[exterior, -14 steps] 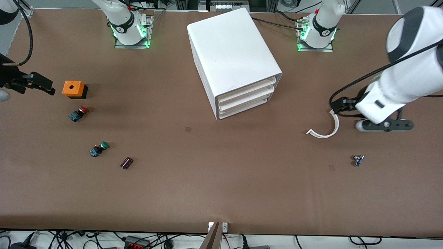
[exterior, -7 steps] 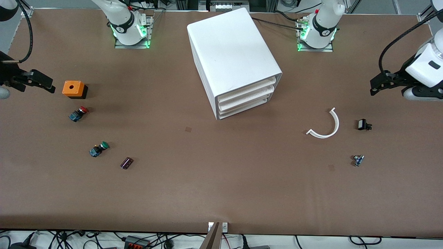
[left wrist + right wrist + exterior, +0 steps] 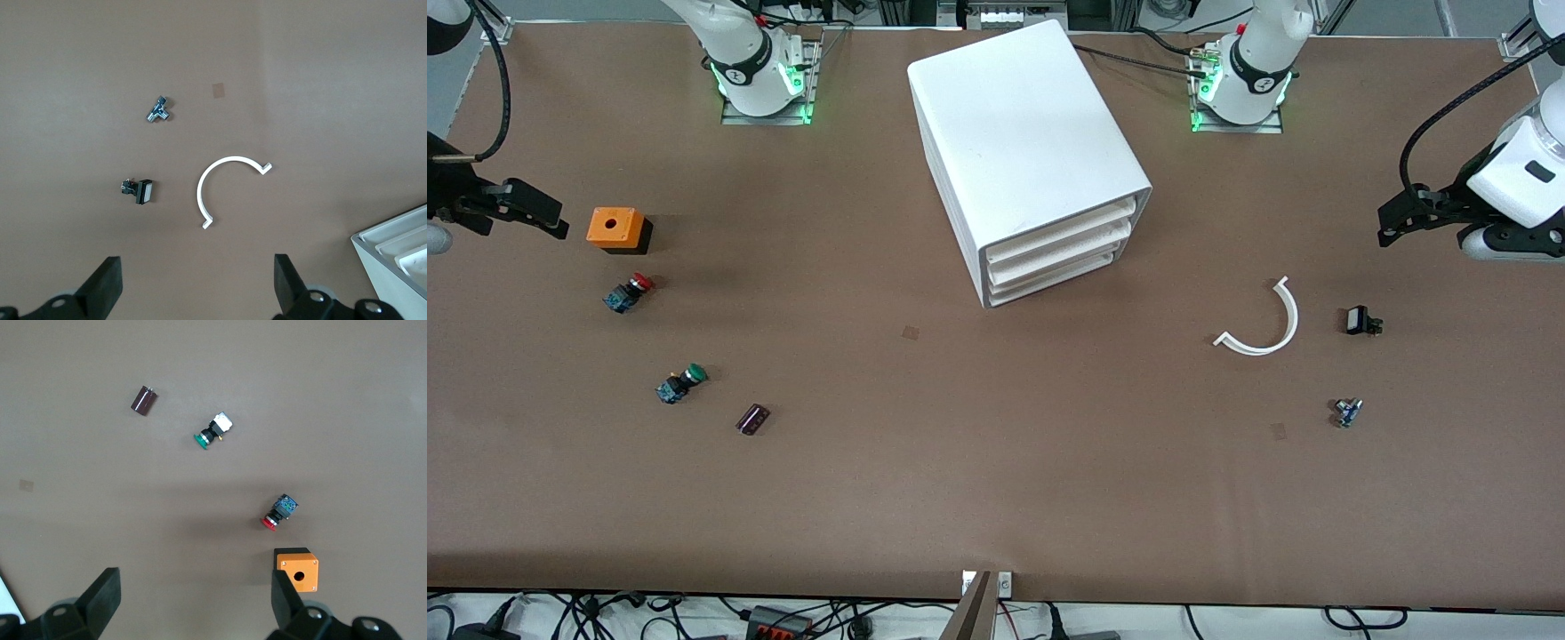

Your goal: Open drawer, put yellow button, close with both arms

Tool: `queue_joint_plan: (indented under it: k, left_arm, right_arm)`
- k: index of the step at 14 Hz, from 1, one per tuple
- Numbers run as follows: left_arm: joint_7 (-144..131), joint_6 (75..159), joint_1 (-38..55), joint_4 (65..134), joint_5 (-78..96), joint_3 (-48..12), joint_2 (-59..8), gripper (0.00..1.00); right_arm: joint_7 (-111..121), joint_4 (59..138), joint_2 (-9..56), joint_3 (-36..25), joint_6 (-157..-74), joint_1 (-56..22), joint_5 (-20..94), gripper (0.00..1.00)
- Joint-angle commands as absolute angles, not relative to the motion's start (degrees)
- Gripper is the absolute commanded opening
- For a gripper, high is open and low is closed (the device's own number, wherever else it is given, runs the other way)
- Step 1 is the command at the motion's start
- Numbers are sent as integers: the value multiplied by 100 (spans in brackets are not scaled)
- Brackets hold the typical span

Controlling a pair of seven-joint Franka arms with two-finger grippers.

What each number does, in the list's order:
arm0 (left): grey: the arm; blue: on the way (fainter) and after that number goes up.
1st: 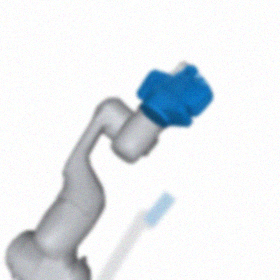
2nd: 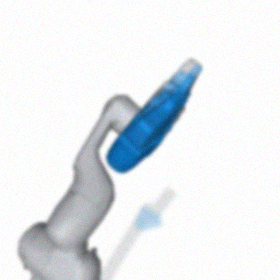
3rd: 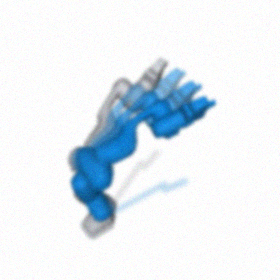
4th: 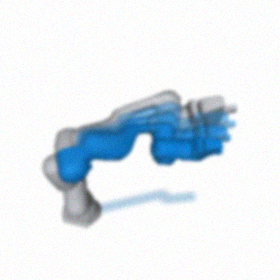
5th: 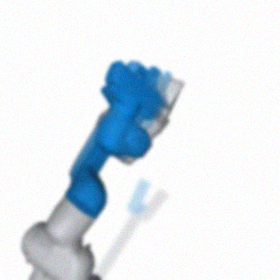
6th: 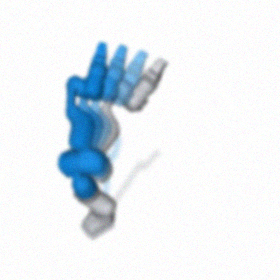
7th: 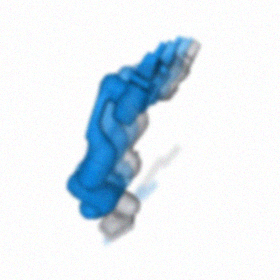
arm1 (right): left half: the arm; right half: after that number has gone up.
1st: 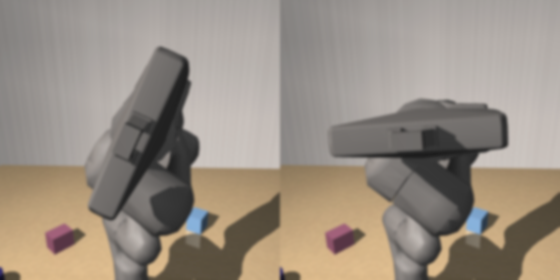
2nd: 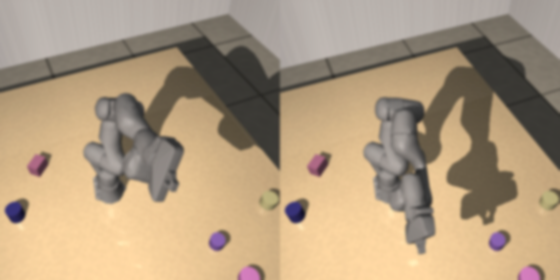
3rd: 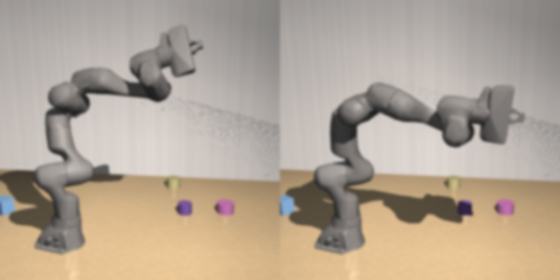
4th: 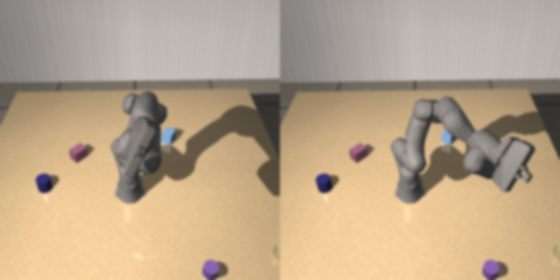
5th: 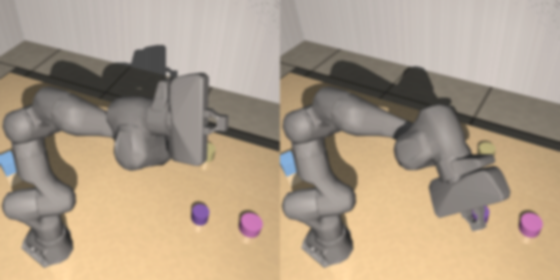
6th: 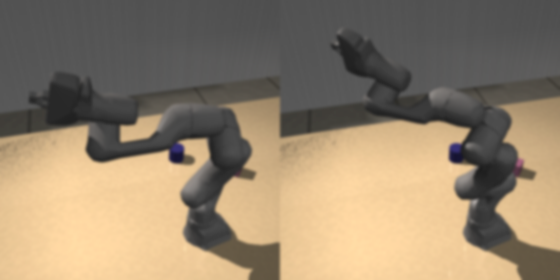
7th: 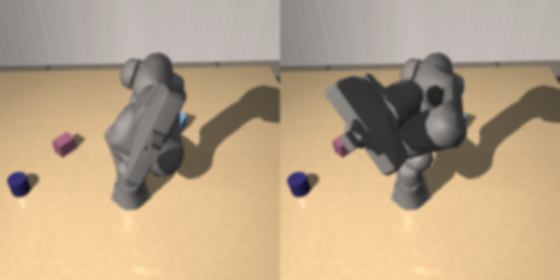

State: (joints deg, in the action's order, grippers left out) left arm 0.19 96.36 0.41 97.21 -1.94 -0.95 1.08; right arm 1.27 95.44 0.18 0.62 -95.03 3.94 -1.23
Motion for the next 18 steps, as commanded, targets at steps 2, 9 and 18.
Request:
queue_joint_plan:
  k: [2,9,18]
  left_arm:
    - [123,9414,53,9607,-114,-106,185,100]
    - [123,9360,79,9589,-123,-123,176,100]
    - [123,9343,105,9589,-132,-123,185,100]
  right_arm:
    - [158,9642,-88,88,-9475,440,-141,100]
    - [229,9633,-88,79,-9492,474,-141,100]
    - [229,9642,-79,79,-9536,466,-141,100]
